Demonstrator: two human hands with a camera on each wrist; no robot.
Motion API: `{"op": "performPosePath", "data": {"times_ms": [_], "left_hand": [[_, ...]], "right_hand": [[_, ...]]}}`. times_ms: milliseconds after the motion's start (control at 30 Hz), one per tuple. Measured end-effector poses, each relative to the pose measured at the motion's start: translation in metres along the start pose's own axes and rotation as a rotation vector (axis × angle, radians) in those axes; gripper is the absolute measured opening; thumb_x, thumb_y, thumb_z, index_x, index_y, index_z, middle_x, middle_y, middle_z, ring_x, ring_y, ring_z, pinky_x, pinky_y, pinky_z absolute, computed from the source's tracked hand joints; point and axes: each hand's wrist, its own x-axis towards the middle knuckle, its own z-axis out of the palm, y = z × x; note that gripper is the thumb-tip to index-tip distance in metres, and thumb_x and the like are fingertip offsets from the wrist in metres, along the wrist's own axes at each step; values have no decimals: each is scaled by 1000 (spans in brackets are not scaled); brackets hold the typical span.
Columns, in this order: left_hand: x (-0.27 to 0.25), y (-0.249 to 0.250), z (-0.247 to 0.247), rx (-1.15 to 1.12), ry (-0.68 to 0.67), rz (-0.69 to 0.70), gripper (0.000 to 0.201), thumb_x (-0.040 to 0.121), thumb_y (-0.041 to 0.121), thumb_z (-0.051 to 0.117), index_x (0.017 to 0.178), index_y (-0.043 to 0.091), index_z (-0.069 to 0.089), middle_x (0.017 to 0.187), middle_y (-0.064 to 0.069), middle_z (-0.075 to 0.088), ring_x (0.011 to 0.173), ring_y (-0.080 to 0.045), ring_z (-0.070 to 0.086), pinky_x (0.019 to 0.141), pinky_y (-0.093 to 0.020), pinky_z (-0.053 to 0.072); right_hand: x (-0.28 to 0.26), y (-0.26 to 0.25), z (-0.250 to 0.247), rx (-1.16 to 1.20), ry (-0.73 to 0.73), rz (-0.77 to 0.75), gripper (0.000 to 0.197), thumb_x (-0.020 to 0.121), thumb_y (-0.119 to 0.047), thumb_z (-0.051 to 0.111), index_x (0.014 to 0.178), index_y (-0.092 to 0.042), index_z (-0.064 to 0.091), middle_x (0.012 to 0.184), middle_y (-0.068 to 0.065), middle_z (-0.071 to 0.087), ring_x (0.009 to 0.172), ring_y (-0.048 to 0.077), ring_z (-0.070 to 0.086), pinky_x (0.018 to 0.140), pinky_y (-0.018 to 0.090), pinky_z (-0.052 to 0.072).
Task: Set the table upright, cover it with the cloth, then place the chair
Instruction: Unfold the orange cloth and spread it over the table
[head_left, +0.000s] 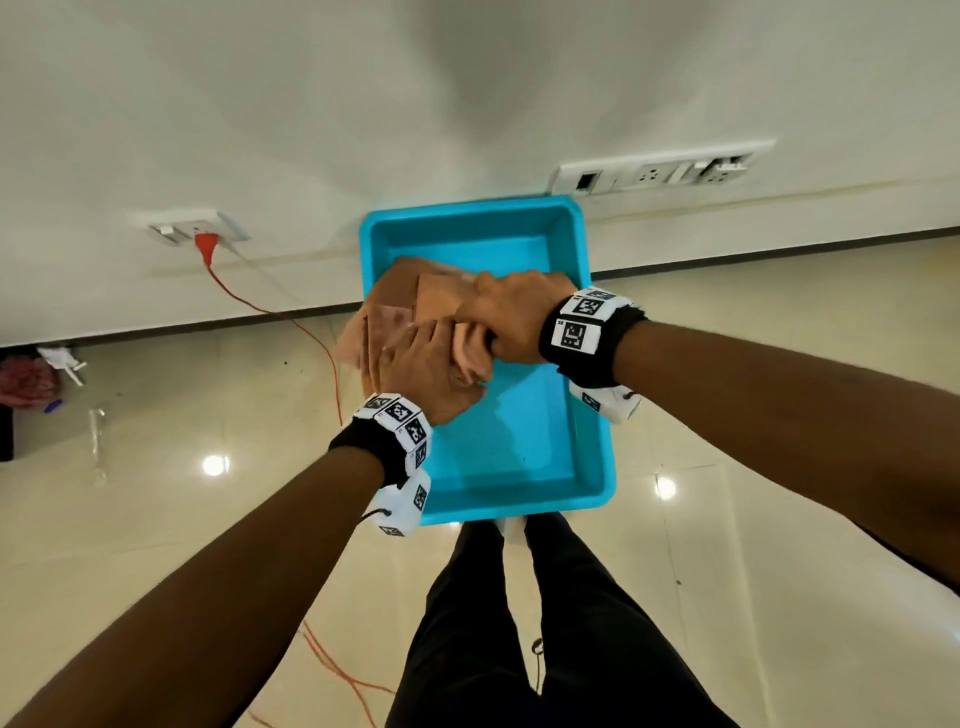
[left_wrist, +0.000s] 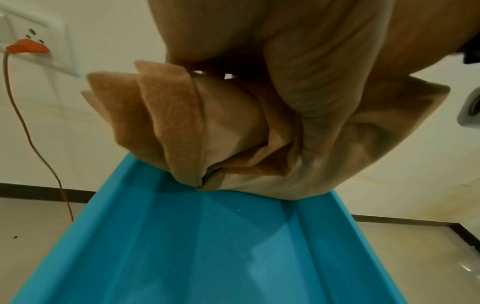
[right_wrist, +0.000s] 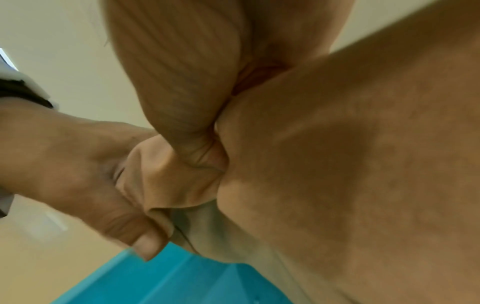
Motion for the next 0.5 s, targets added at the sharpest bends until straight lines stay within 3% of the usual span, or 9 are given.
{"op": "performPosePath", "data": {"times_ms": [67, 100, 167, 200, 267, 333, 367, 433, 500], "left_hand": [[6, 0, -12, 83, 55, 69, 45, 72, 45, 64, 109, 22, 55, 100, -1, 68, 97, -29, 64, 94, -43, 42], [7, -1, -18, 104, 57, 100, 40, 73, 42, 61, 108, 23, 58, 93, -2, 69, 89, -30, 66, 86, -40, 47], [8, -2, -30, 76, 26, 163, 50, 70, 45, 57, 117, 28, 56, 103, -3, 68, 94, -31, 66, 79, -37, 51], [7, -1, -37, 46, 20, 180, 54, 69, 46, 55, 120, 28, 55, 109, -3, 67, 97, -31, 65, 78, -36, 50], [6, 4, -50, 66, 40, 197, 47, 73, 40, 59, 118, 24, 58, 105, -9, 68, 94, -35, 64, 71, -34, 44], [2, 11, -67, 155, 52, 223, 36, 78, 33, 63, 112, 23, 60, 98, -11, 70, 90, -40, 64, 69, -38, 44], [1, 16, -77, 191, 47, 240, 35, 78, 31, 64, 112, 24, 60, 98, -10, 70, 91, -40, 64, 71, -40, 46], [-4, 32, -96, 246, 37, 287, 35, 76, 28, 64, 111, 25, 61, 100, -9, 70, 95, -38, 63, 73, -40, 47], [-9, 49, -114, 294, 27, 335, 33, 75, 27, 63, 108, 25, 61, 101, -8, 69, 96, -37, 62, 70, -37, 42]], "right_hand": [[-7, 0, 0, 62, -23, 25, 37, 91, -38, 54, 128, -41, 54, 119, 4, 62, 101, 30, 65, 57, 28, 29], [-10, -3, 1, 96, 1, 38, 36, 91, -40, 53, 127, -44, 51, 114, 3, 63, 96, 31, 66, 53, 27, 26], [-18, -7, 3, 122, 45, 70, 40, 90, -43, 53, 129, -47, 44, 108, 1, 66, 91, 31, 67, 49, 25, 23], [-20, -10, 4, 132, 69, 87, 44, 90, -43, 54, 132, -47, 42, 107, 0, 67, 91, 31, 67, 51, 26, 29], [-31, -13, 9, 186, 152, 160, 52, 89, -48, 56, 138, -44, 41, 112, 0, 70, 96, 32, 67, 65, 34, 45], [-46, -14, 14, 189, 212, 258, 65, 87, -61, 51, 147, -39, 36, 121, -1, 68, 101, 32, 67, 81, 42, 48], [-54, -15, 19, 186, 221, 301, 73, 85, -67, 47, 150, -39, 31, 124, -2, 66, 102, 32, 67, 83, 44, 48], [-74, -22, 22, 241, 219, 387, 81, 81, -72, 41, 152, -39, 21, 125, 0, 64, 101, 34, 67, 79, 45, 48], [-92, -25, 23, 320, 213, 450, 79, 82, -64, 45, 152, -36, 22, 121, 3, 66, 101, 36, 67, 70, 41, 45]]}}
